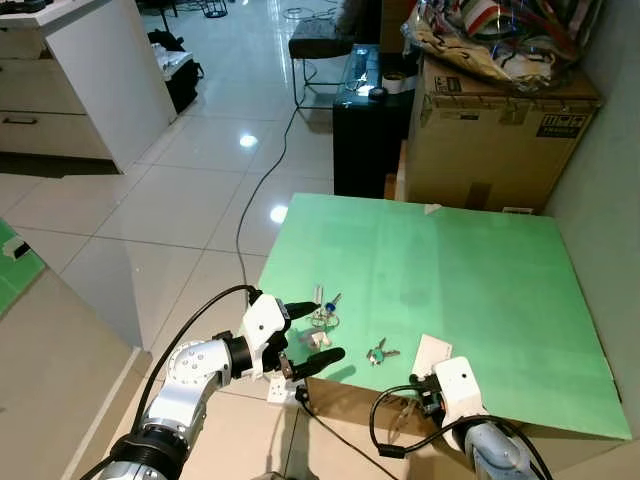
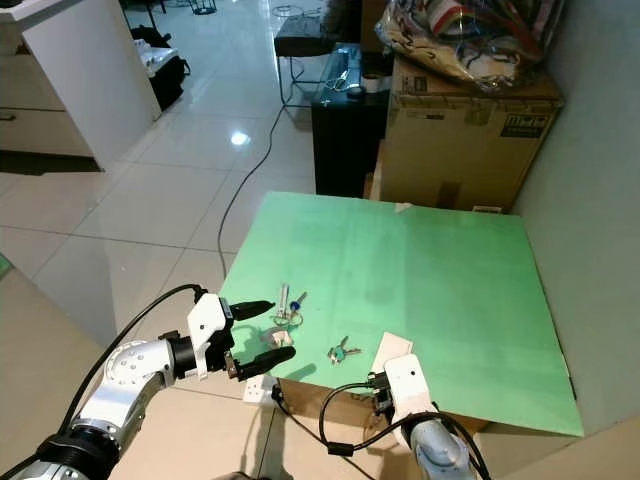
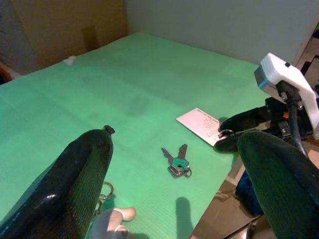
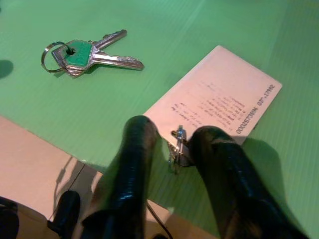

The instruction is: Hang keys on a hook

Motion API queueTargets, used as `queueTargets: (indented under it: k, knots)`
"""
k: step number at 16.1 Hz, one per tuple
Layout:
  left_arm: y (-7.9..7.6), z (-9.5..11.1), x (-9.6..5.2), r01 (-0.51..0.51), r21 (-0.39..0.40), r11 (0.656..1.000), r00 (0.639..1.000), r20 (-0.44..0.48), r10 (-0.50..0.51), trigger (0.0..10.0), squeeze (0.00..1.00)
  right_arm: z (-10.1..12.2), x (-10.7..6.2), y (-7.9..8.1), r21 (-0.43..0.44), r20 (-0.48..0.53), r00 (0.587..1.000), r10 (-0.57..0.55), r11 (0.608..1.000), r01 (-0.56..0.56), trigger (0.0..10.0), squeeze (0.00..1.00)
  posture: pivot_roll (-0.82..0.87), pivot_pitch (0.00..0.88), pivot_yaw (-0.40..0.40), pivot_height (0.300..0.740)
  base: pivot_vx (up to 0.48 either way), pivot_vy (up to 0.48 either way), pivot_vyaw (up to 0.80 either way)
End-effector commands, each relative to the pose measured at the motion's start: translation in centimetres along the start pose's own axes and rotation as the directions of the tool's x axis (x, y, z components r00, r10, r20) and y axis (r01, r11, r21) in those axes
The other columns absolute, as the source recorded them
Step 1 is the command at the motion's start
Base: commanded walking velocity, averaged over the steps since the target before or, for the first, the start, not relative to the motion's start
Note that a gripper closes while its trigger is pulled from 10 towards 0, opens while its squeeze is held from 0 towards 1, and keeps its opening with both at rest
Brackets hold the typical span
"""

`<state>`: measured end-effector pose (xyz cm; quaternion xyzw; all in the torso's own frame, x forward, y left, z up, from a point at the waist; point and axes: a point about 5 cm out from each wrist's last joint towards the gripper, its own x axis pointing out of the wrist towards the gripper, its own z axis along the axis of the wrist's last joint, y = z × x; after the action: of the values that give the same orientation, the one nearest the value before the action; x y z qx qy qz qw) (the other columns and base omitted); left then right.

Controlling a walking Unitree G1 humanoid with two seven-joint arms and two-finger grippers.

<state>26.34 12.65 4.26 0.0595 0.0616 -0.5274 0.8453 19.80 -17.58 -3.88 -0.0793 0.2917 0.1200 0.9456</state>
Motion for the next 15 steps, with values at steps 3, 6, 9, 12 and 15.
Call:
queueTargets:
  k: [3,6,9,12,15]
  knots:
    - [0.2,0.1,0.1,0.006,0.017,1.0,1.0,-0.01,-0.006,10.0,0.0,0.4,0.0,0.3,0.002,-0.001,1.0,0.003,1.0,-0.003,0.0,0.0,-0.16,0.013,0.114,0.74,0.0,0.0,0.0]
    - [0.1,0.1,0.1,0.008,0.017,1.0,1.0,-0.011,-0.008,10.0,0.0,0.6,0.0,0.3,-0.005,0.007,1.0,0.007,1.0,-0.007,0.0,0.0,-0.16,0.013,0.116,0.74,0.0,0.0,0.0]
    - [0.2,0.2,0.2,0.01,0.017,1.0,1.0,-0.012,-0.009,10.0,0.0,1.4,0.1,0.3,-0.024,0.032,0.999,0.01,1.0,-0.009,0.0,0.0,-0.16,0.011,0.118,0.74,0.0,0.0,0.0]
    - [0.3,0.1,0.3,0.011,0.018,1.0,1.0,-0.016,-0.011,10.0,0.0,4.1,0.4,-0.4,-0.063,0.124,0.992,0.0,0.998,0.008,0.0,0.0,-0.16,0.007,0.122,0.74,0.0,0.0,0.0]
    - [0.3,0.2,0.4,0.013,0.019,1.0,1.0,-0.018,-0.013,10.0,0.0,8.3,0.3,-1.4,-0.085,0.246,0.969,-0.013,0.996,0.035,0.0,0.0,-0.17,0.003,0.124,0.74,0.0,0.0,0.0]
